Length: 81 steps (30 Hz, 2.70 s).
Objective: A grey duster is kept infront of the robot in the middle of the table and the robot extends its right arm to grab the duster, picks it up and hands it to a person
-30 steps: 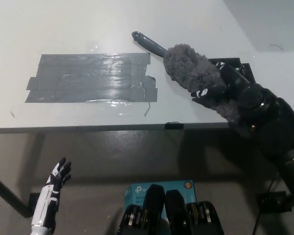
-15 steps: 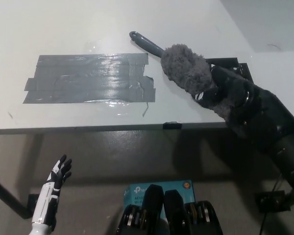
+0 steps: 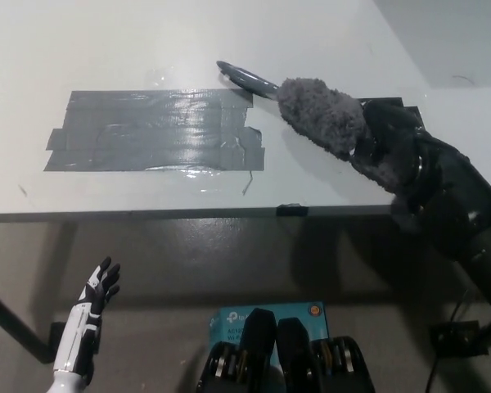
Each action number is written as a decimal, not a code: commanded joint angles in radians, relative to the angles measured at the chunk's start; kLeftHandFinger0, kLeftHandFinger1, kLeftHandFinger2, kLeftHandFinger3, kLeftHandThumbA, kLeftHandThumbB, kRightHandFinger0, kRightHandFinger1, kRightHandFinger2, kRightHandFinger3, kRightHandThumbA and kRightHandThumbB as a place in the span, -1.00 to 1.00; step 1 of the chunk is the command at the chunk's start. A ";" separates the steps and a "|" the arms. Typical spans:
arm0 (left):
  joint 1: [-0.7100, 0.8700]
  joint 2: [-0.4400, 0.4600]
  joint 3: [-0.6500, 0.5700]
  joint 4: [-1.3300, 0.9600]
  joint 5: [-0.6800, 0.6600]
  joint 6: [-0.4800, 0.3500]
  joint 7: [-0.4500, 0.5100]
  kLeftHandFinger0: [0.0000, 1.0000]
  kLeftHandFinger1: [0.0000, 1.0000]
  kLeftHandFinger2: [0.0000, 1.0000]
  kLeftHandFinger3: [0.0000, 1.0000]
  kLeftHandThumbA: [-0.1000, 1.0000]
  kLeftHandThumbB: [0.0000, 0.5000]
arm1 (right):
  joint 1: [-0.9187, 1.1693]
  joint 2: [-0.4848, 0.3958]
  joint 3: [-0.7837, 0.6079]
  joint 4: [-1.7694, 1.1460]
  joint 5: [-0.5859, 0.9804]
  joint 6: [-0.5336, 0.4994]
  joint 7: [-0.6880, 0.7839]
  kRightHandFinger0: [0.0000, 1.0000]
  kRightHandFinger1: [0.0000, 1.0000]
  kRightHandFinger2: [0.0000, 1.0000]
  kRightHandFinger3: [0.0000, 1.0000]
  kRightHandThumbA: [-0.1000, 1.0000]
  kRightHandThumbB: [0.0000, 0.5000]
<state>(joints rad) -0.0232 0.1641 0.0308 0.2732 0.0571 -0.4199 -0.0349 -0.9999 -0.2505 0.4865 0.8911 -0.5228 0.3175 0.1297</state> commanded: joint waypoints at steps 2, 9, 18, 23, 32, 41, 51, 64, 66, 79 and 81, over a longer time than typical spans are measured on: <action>-0.018 0.014 0.003 -0.023 -0.004 -0.016 -0.004 1.00 1.00 1.00 1.00 1.00 0.62 | 0.044 -0.026 -0.096 -0.079 0.094 -0.054 0.043 -0.28 -0.06 -0.06 -0.33 -1.00 -0.20; -0.025 0.017 0.003 -0.023 -0.012 -0.007 -0.009 1.00 1.00 1.00 1.00 1.00 0.54 | 0.116 -0.030 -0.269 -0.294 0.272 -0.013 0.184 -0.84 -0.36 0.35 0.43 -1.00 -0.31; -0.034 0.022 0.004 -0.024 -0.008 -0.002 -0.009 1.00 1.00 1.00 1.00 1.00 0.50 | 0.290 0.072 -0.523 -0.604 0.714 0.153 0.292 -1.00 -0.19 0.74 1.00 -1.00 -0.21; -0.035 0.023 0.003 -0.012 -0.002 -0.019 -0.007 1.00 1.00 1.00 1.00 1.00 0.45 | 0.411 0.096 -0.475 -0.725 1.062 0.153 0.196 -1.00 -0.40 0.68 1.00 -1.00 -0.20; -0.035 0.021 0.004 -0.022 -0.012 0.004 -0.012 1.00 1.00 1.00 1.00 1.00 0.42 | 0.504 0.108 -0.395 -0.865 1.348 0.153 0.044 -1.00 -0.36 0.74 1.00 -1.00 -0.21; -0.037 0.023 0.004 -0.025 -0.013 -0.001 -0.013 1.00 1.00 1.00 1.00 1.00 0.43 | 0.563 0.160 -0.365 -0.952 1.557 0.153 -0.133 -1.00 -0.22 0.80 1.00 -1.00 -0.28; -0.041 0.022 0.007 -0.026 -0.008 -0.004 -0.007 1.00 1.00 1.00 1.00 1.00 0.40 | 0.587 0.167 -0.346 -0.985 1.608 0.153 -0.164 -1.00 -0.07 0.80 1.00 -1.00 -0.39; -0.046 0.024 0.007 -0.018 -0.001 -0.021 -0.002 1.00 1.00 1.00 1.00 1.00 0.31 | 0.582 0.140 -0.322 -1.025 1.737 0.153 -0.241 -1.00 -0.03 0.82 1.00 -1.00 -0.46; -0.049 0.024 0.008 -0.019 -0.002 -0.018 -0.002 1.00 1.00 1.00 1.00 1.00 0.32 | 0.581 0.138 -0.322 -1.028 1.745 0.153 -0.246 -1.00 -0.03 0.81 1.00 -1.00 -0.46; -0.051 0.025 0.007 -0.018 -0.015 -0.004 -0.012 1.00 1.00 1.00 1.00 1.00 0.33 | 0.568 0.115 -0.301 -1.035 1.787 0.153 -0.282 -1.00 -0.06 0.76 1.00 -1.00 -0.47; -0.052 0.025 0.007 -0.017 -0.014 -0.008 -0.011 1.00 1.00 1.00 1.00 1.00 0.30 | 0.565 0.109 -0.294 -1.036 1.789 0.153 -0.294 -1.00 -0.06 0.76 1.00 -1.00 -0.48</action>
<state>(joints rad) -0.0427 0.1628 0.0305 0.2893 0.0563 -0.3940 -0.0353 -0.3600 -0.1118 0.1524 0.0420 0.8787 0.4614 -0.0153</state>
